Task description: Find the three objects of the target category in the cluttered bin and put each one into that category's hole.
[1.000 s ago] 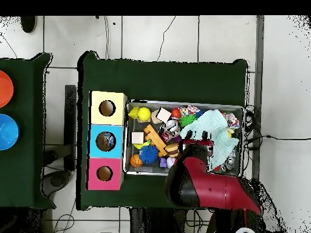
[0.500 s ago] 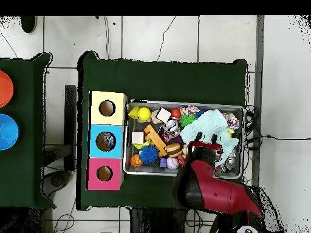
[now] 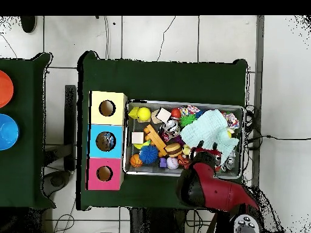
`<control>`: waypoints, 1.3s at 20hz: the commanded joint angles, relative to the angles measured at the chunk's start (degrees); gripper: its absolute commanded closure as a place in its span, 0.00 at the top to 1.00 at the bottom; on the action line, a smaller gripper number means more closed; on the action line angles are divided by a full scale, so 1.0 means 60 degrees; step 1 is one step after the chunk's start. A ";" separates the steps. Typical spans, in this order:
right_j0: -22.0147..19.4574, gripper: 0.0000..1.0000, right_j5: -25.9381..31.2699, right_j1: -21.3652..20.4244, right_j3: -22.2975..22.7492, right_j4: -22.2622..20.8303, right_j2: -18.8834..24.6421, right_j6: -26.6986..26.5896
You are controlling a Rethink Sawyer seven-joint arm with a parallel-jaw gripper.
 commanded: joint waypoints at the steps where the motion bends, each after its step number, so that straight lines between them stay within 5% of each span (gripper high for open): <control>1: -0.0506 1.00 -0.0939 0.0943 -0.1038 0.0080 0.0638 0.1290; 9: -0.1324 1.00 -0.0708 0.1254 -0.1914 -0.0725 0.1571 0.0987; 15: -0.2528 1.00 0.0763 0.0851 -0.2546 -0.2348 0.3597 0.0318; 20: -0.4231 1.00 0.1698 0.0940 -0.2412 -0.3926 0.6276 0.0065; 26: -0.4826 1.00 0.2327 0.1109 -0.2312 -0.4184 0.7124 -0.0272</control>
